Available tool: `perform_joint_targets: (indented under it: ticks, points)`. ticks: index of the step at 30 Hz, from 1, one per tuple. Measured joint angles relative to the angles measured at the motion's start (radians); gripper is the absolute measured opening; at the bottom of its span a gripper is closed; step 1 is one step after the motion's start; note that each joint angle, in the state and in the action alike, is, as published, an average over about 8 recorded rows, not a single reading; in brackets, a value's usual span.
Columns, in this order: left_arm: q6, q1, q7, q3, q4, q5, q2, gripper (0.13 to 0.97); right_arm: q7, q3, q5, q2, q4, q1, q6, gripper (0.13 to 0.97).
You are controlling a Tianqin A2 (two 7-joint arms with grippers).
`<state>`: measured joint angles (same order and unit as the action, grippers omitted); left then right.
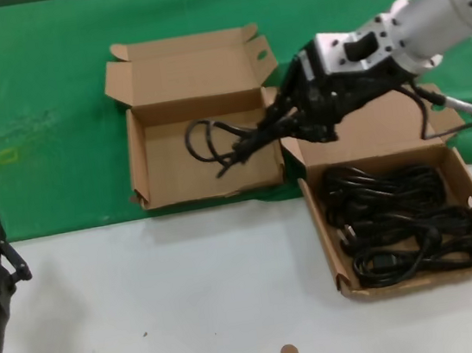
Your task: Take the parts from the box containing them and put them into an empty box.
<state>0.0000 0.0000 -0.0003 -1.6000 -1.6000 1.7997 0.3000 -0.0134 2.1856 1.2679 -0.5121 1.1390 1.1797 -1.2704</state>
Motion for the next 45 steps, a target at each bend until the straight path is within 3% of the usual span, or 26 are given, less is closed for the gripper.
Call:
perform_joint_targets:
  ticks: [30, 42, 45]
  points:
    - [0.000, 0.000, 0.000, 0.000, 0.000, 0.000, 0.000, 0.144, 0.120, 0.042, -0.026, 0.224, -0.337, 0.092, 0.154, 0.178]
    - [0.000, 0.000, 0.000, 0.000, 0.000, 0.000, 0.000, 0.144, 0.171, 0.037, -0.023, 0.253, -0.423, 0.115, 0.195, 0.227]
    - [0.000, 0.000, 0.000, 0.000, 0.000, 0.000, 0.000, 0.144, 0.175, 0.036, -0.021, 0.254, -0.426, 0.115, 0.197, 0.271]
